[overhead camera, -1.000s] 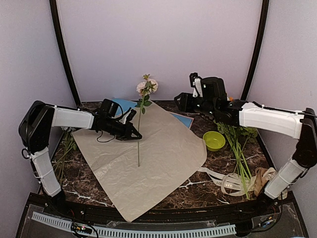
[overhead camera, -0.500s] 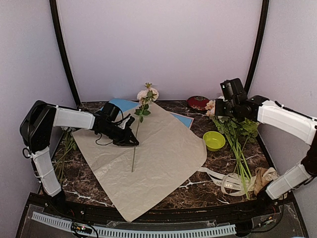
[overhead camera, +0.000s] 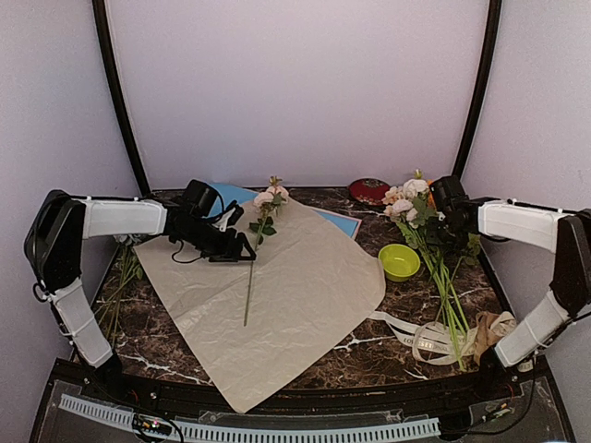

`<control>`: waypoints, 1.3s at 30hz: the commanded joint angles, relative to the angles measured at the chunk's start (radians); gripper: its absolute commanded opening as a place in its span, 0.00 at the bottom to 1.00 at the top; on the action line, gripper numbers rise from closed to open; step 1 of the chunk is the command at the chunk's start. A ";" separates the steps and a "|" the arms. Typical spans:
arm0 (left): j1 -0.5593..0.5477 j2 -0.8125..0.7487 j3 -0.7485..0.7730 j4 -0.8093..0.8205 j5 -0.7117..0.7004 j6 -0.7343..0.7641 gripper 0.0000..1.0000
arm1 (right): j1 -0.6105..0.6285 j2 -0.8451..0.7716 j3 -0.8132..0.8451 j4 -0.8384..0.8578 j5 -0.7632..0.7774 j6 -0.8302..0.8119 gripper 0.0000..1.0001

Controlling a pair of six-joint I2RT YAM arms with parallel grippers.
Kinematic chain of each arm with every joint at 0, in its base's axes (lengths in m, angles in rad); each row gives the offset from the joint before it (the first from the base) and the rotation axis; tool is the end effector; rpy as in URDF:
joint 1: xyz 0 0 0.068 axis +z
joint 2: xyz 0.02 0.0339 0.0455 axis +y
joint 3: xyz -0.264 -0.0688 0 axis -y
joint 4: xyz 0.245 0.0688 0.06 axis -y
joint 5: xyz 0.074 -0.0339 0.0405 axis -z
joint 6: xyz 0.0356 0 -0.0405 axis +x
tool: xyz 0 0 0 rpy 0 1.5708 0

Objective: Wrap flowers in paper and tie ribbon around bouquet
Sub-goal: Place the fake flower on the flattened wrapping paper, then pick up the fake flower from the corner of the board.

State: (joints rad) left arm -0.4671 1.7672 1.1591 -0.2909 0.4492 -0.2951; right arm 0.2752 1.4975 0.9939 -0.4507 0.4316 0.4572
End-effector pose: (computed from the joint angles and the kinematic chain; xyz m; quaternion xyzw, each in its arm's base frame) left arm 0.3260 -0.1817 0.1987 0.1522 0.9107 -0.3147 0.2201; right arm 0.2982 0.0687 0.2243 0.1493 0.9210 -0.0844 0.3498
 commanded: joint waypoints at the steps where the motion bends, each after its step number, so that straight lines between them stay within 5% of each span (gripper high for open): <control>1: 0.003 -0.095 0.016 -0.021 -0.067 0.053 0.63 | -0.043 0.069 -0.009 0.063 -0.003 0.027 0.49; 14: 0.003 -0.092 0.020 -0.026 -0.042 0.076 0.61 | -0.105 0.178 -0.040 0.138 -0.010 0.019 0.34; 19: 0.004 -0.091 0.019 -0.024 -0.042 0.077 0.61 | -0.105 0.157 -0.053 0.156 -0.018 0.017 0.12; 24: 0.004 -0.087 0.026 -0.030 -0.038 0.087 0.61 | -0.105 0.123 -0.054 0.133 -0.017 0.004 0.02; 31: 0.003 -0.083 0.036 -0.042 -0.038 0.105 0.61 | -0.104 0.071 -0.057 0.096 -0.024 -0.004 0.09; 39: 0.003 -0.084 0.039 -0.048 -0.040 0.115 0.61 | -0.105 0.031 -0.049 0.080 -0.019 -0.006 0.00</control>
State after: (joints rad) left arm -0.4671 1.6939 1.1732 -0.3119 0.4034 -0.2012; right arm 0.1738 1.5723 0.9443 -0.3679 0.4076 0.4564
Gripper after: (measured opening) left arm 0.611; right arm 0.014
